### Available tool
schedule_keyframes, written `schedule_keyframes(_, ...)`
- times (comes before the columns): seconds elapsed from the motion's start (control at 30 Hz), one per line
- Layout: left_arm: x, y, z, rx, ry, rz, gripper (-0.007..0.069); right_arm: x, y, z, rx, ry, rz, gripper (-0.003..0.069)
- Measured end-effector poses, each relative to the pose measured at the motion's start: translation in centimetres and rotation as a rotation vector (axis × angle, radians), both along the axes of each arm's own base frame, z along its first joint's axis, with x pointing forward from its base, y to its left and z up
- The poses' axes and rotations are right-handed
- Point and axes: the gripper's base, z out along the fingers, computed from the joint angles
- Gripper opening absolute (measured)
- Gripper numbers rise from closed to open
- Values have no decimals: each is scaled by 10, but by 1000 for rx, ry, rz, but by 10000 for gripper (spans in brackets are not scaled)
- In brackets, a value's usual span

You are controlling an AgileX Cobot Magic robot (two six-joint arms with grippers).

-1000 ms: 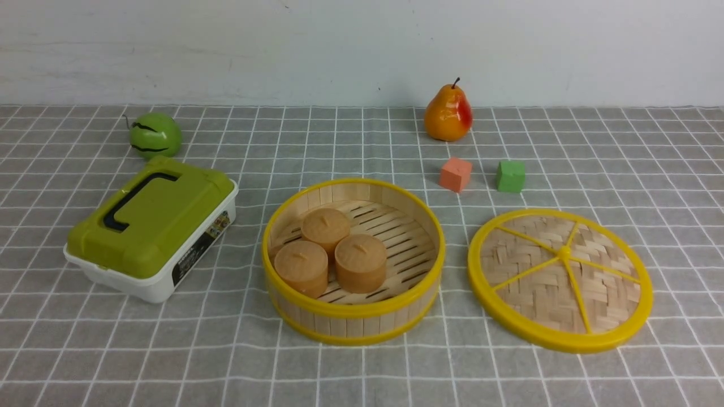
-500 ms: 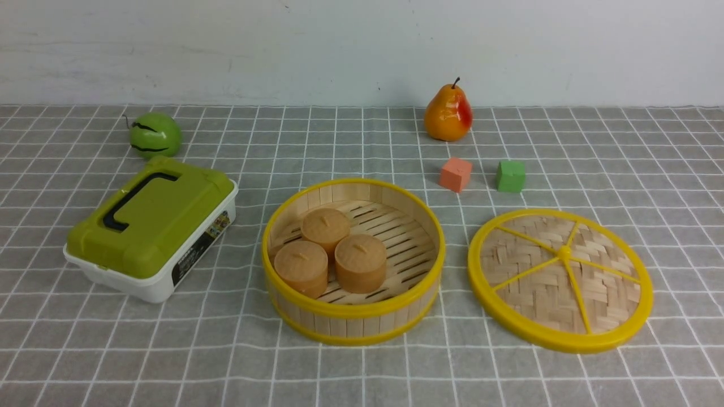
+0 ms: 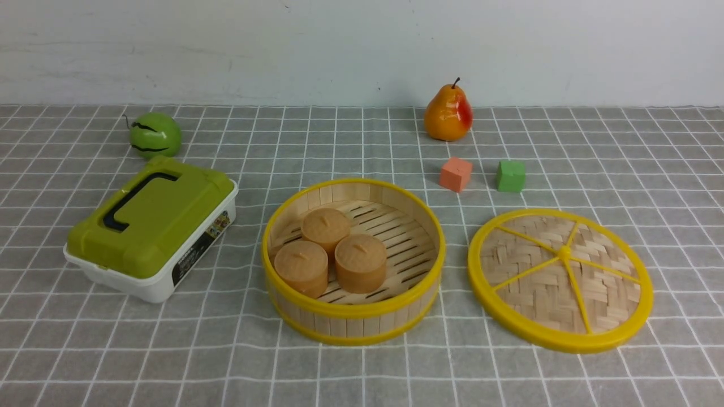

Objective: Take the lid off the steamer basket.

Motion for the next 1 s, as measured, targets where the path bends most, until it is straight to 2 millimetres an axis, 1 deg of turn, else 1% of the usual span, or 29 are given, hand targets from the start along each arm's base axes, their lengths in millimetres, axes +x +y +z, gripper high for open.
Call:
schedule_keyframes(0.37,0,0,0,0,0,0,239,0,0,0,0,0,0,55)
schedule_keyframes(1.0,0,0,0,0,0,0,239,0,0,0,0,0,0,55)
